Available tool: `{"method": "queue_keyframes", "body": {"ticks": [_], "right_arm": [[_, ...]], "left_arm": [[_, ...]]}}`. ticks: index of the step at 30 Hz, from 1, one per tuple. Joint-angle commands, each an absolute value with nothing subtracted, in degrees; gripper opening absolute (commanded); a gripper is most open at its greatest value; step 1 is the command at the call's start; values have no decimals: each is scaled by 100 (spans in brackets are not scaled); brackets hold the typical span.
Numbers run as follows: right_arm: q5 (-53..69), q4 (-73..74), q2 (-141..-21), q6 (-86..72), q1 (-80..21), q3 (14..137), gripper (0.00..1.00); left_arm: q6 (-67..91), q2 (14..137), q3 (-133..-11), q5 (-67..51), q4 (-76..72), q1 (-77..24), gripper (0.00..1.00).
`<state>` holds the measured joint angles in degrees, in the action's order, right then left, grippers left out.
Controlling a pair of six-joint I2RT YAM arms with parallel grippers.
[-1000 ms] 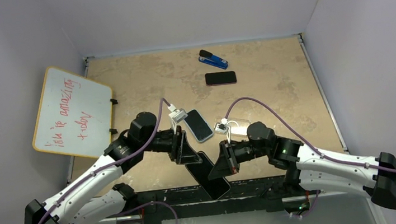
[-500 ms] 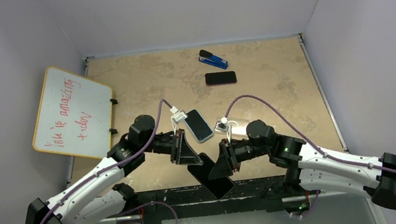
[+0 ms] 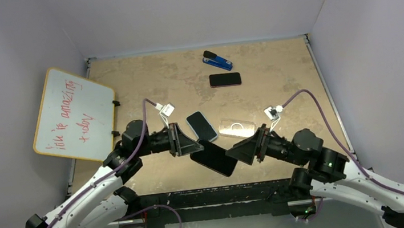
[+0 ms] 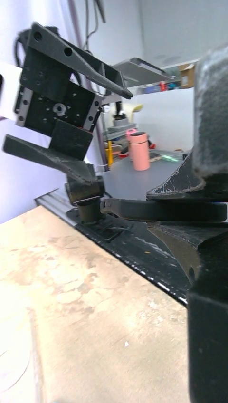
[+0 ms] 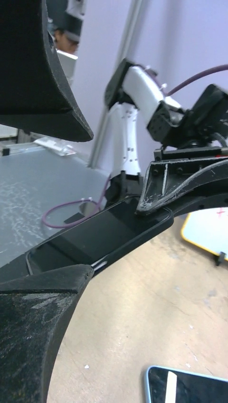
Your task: Put the phone into the phone case
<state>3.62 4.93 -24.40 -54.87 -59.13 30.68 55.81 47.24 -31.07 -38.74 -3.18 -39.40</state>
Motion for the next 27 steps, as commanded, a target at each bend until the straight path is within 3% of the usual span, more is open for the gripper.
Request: {"method": "queue_keyframes", "body": {"ticks": [1, 10, 21, 27], "right_arm": [[-533, 685, -2045, -5945, -5906, 2884, 99], [-655, 451, -1739, -6542, -5911, 2518, 99], [-846, 441, -1662, -6680, -5906, 2439, 99], [-418, -311, -1751, -6548, -5906, 2342, 80]], "left_arm": [[6443, 4303, -3060, -3406, -1186, -3684, 0], [8087, 4165, -2048, -3472, -3566, -3410, 0], [8065, 4063, -2144, -3568, -3593, -3410, 0], [8031, 4087, -2201, -3685, -3621, -3410, 0]]}}
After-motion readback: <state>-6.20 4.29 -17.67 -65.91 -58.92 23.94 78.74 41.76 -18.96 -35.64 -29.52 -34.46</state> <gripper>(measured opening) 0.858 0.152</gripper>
